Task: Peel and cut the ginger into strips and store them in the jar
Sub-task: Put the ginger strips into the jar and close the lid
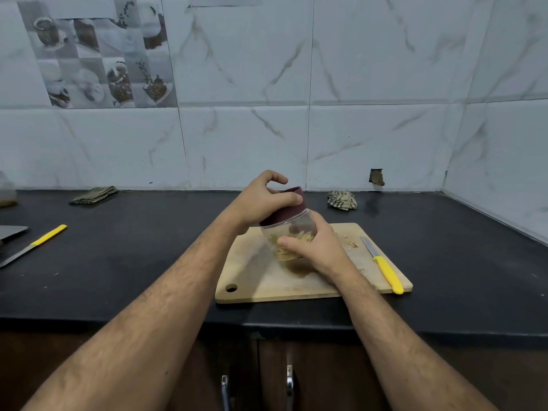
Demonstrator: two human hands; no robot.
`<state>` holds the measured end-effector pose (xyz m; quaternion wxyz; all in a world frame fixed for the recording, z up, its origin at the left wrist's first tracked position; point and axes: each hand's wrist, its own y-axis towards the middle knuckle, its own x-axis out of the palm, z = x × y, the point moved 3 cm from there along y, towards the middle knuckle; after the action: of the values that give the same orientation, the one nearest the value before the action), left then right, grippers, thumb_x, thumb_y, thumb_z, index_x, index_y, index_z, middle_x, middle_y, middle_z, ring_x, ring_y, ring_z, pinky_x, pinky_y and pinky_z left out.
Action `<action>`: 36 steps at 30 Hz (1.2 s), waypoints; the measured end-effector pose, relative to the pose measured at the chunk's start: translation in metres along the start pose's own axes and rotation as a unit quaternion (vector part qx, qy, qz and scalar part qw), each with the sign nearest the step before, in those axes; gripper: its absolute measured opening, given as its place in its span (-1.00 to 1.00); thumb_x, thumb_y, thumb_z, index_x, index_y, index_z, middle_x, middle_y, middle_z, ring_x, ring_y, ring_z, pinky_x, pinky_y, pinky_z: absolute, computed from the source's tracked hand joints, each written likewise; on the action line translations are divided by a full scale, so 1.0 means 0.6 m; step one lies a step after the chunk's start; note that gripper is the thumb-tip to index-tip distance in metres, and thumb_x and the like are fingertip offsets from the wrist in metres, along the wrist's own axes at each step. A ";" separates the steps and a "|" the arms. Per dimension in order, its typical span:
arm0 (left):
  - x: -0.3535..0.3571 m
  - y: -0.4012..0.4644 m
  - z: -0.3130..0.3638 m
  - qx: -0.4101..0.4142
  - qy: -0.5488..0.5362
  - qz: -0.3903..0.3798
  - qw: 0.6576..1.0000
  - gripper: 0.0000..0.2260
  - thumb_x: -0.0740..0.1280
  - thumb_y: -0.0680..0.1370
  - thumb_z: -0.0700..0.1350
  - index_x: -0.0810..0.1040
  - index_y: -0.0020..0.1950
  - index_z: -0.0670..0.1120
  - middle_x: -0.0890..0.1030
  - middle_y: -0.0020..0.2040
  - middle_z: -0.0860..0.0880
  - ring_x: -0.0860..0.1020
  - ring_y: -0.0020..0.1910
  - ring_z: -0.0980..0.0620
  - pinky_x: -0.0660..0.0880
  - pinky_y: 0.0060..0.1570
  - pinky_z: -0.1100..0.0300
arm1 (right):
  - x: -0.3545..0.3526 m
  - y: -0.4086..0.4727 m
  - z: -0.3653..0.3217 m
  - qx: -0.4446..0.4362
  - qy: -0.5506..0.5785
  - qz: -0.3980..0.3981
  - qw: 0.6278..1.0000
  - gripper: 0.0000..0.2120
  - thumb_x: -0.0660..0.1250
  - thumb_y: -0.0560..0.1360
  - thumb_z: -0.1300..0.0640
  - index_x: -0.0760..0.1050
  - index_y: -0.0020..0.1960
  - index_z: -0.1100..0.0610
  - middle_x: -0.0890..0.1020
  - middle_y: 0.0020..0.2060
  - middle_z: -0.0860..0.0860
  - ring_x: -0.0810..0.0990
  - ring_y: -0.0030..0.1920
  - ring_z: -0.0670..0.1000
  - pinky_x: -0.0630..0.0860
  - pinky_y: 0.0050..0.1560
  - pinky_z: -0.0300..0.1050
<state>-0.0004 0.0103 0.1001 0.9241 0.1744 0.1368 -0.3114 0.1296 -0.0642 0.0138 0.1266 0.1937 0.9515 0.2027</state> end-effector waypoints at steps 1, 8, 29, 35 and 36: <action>0.000 -0.001 -0.002 -0.001 0.004 -0.011 1.000 -0.51 0.49 0.28 0.07 0.45 0.15 0.06 0.66 0.01 -0.05 0.62 -0.19 0.04 0.53 -0.14 0.13 | -0.002 0.002 0.001 0.003 -0.006 0.002 1.000 -0.35 0.64 0.14 -0.10 0.49 0.17 -0.05 0.67 -0.03 -0.03 0.67 -0.01 -0.05 0.62 0.01 -0.03; -0.001 0.005 0.005 0.020 0.024 -0.067 0.997 -0.63 0.47 0.30 0.04 0.45 0.04 0.06 0.65 -0.03 -0.03 0.60 -0.26 0.09 0.49 -0.23 0.21 | -0.014 0.006 0.003 0.006 0.041 -0.032 0.999 -0.33 0.58 0.17 -0.09 0.53 0.20 0.13 0.67 0.02 0.14 0.65 0.05 0.12 0.60 0.06 0.08; 0.034 0.003 -0.091 -0.022 -0.162 0.027 0.986 -0.55 0.20 0.59 0.26 0.58 0.23 -0.05 0.60 0.15 -0.17 0.59 0.02 -0.03 0.60 0.00 0.05 | -0.012 0.032 -0.003 0.068 0.004 0.043 0.997 -0.11 0.25 0.27 -0.57 0.29 0.40 -0.04 0.55 0.24 -0.10 0.54 0.26 -0.05 0.51 0.22 0.05; 0.008 0.037 -0.088 -0.014 -0.187 0.032 0.982 -0.67 0.22 0.64 0.12 0.51 0.29 -0.04 0.56 0.26 -0.09 0.60 0.06 -0.02 0.56 0.01 0.12 | -0.034 0.081 -0.026 0.105 -0.016 0.005 0.994 -0.47 0.18 0.58 -0.26 0.46 0.35 0.10 0.58 0.21 0.01 0.57 0.11 -0.02 0.55 0.05 -0.05; 0.004 0.046 -0.089 -0.016 -0.194 0.024 0.980 -0.64 0.22 0.64 0.09 0.48 0.34 -0.08 0.56 0.25 -0.09 0.62 0.06 -0.04 0.59 0.00 0.11 | -0.036 0.090 -0.030 0.104 0.001 -0.008 0.994 -0.55 0.22 0.60 -0.20 0.49 0.28 0.11 0.62 0.11 0.02 0.60 0.01 -0.04 0.55 -0.05 -0.10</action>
<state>0.0109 0.0510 0.0577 0.9430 0.0988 -0.0447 -0.3146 0.1604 -0.0341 0.0565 0.1059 0.1981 0.9691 0.1015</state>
